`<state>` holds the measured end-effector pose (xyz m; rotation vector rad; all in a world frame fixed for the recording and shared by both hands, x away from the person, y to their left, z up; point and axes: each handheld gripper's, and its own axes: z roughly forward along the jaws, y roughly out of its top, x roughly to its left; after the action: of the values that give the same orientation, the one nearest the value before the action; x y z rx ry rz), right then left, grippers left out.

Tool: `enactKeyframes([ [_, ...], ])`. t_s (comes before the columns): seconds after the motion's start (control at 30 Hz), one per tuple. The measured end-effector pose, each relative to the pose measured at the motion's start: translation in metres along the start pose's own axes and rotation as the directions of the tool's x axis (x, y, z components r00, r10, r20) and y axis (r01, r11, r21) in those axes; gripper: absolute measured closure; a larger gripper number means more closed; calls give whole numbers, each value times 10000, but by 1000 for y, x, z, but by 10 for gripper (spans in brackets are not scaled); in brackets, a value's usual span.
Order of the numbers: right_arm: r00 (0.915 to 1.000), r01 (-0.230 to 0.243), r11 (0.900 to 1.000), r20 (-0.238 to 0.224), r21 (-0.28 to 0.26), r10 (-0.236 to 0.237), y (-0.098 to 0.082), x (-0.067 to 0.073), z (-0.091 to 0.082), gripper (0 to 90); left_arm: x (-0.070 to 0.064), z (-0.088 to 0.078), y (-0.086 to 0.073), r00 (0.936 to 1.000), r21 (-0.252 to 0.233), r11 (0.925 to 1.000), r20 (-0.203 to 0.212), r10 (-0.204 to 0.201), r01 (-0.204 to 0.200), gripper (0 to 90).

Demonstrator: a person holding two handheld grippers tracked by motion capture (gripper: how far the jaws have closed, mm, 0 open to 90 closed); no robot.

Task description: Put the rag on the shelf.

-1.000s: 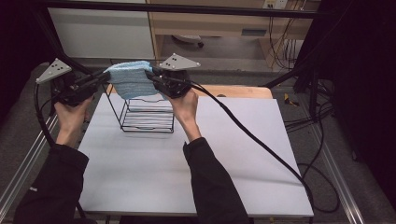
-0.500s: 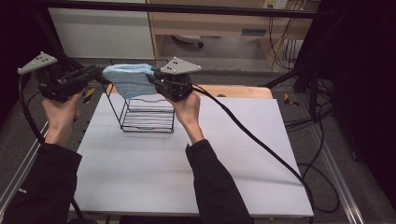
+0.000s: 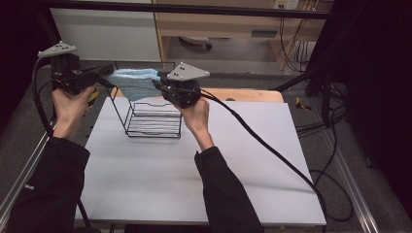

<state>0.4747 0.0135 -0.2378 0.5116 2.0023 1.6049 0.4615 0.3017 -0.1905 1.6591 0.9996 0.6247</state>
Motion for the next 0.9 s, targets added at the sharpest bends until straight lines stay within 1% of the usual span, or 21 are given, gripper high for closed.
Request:
enactKeyframes([
  [0.07, 10000, 85, 10000, -16, 26, -85, 0, 1, 0, 788, 1, 1, -1, 10000, 34, 10000, 35, -47, 47, 892],
  [0.13, 9998, 188, 9998, -29, 52, -188, -1, 1, 0, 786, 2, 2, -3, 9997, 96, 9998, 164, -156, 154, 892],
  [0.17, 9998, 196, 9998, -46, 78, -195, -1, 1, 0, 784, 3, 2, -4, 9995, 212, 9997, 264, -157, 151, 892],
  [0.33, 9996, 262, 9995, -126, 162, -260, -3, 2, -2, 760, 3, -2, -14, 9975, 470, 9989, 700, -61, 28, 892],
  [0.47, 9994, 295, 9992, -198, 258, -290, -3, 3, -2, 716, 2, -3, -24, 9963, 658, 9978, 859, 35, -92, 893],
  [0.57, 9995, 226, 9992, -213, 327, -219, -3, 4, -3, 655, 1, -2, -29, 9956, 712, 9974, 935, 58, -125, 893],
  [0.7, 9999, -25, 9991, -154, 423, 31, -2, 5, -5, 550, 0, -1, -33, 9953, 774, 9969, 968, 62, -137, 893],
  [0.73, 9998, -90, 9991, -155, 413, 96, -1, 5, -6, 512, 0, -1, -34, 9955, 771, 9969, 944, 78, -151, 893],
  [0.9, 9984, -440, 9986, -344, 285, 450, 4, 8, -12, 414, -1, 0, -39, 9961, 854, 9962, 882, 90, -166, 894],
])
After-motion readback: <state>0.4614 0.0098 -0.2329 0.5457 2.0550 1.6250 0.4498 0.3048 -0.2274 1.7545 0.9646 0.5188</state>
